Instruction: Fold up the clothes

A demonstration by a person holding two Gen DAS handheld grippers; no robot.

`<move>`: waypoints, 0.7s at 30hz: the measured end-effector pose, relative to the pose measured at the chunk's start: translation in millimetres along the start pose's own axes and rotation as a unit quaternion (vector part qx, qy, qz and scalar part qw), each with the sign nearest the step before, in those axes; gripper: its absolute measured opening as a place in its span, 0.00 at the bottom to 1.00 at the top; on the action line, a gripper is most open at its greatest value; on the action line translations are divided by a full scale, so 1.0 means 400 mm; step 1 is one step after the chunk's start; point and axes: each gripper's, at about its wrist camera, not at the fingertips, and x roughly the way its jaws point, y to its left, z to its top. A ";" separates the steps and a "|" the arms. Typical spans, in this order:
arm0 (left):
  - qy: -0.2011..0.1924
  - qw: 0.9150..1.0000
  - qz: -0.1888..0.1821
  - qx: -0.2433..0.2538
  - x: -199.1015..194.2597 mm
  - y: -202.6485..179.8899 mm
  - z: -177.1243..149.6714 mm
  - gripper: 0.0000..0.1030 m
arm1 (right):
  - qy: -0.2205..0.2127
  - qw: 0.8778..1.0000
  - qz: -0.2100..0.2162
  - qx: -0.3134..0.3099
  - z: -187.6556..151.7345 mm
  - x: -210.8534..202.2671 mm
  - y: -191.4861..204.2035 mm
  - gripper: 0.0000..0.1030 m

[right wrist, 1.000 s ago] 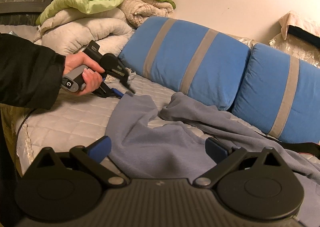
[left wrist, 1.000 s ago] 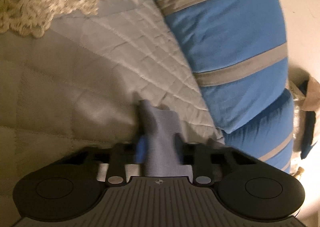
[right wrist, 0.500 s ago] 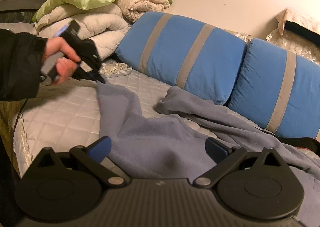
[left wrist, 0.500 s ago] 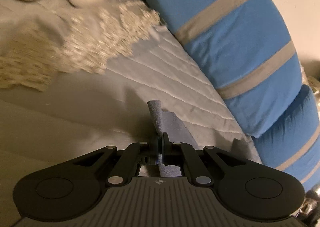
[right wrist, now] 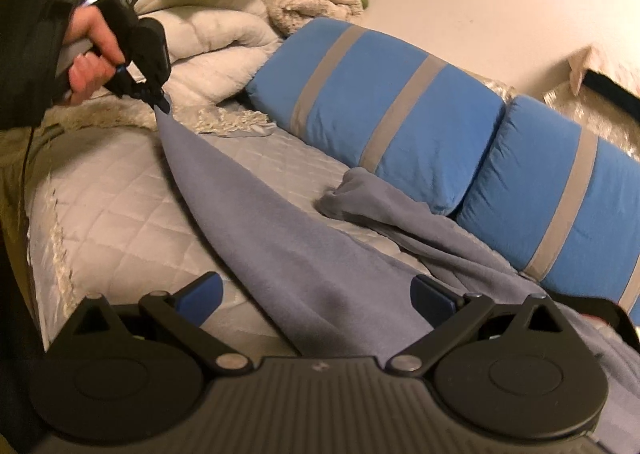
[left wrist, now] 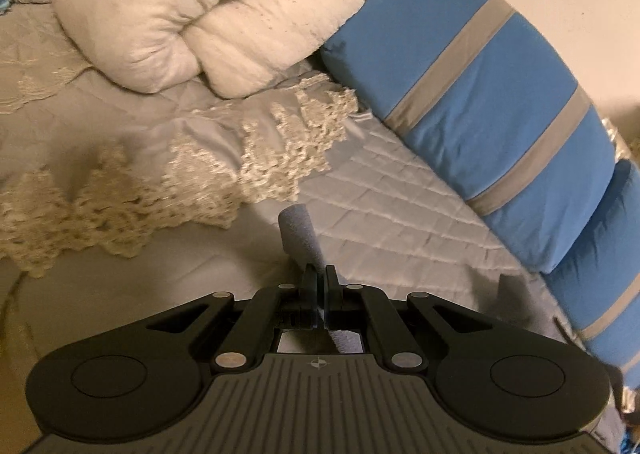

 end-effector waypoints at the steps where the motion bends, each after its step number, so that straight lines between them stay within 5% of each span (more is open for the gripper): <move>1: 0.008 1.000 0.009 -0.001 -0.003 0.004 -0.004 0.02 | -0.001 1.000 0.000 -0.004 0.001 -0.003 0.003 1.00; 13: 0.093 0.992 0.088 0.012 0.040 0.034 -0.039 0.07 | -0.009 1.000 0.003 -0.023 0.006 -0.018 0.020 1.00; 16: 0.071 0.992 0.099 0.021 0.020 0.020 -0.024 0.25 | -0.012 0.999 0.004 -0.030 0.007 -0.022 0.026 1.00; 18: 0.039 0.994 0.102 0.030 0.003 0.005 -0.012 0.45 | -0.013 0.999 0.006 -0.034 0.007 -0.022 0.030 1.00; 21: 0.012 0.997 0.068 0.046 0.001 -0.015 0.010 0.46 | -0.016 0.999 0.009 -0.040 0.008 -0.026 0.035 1.00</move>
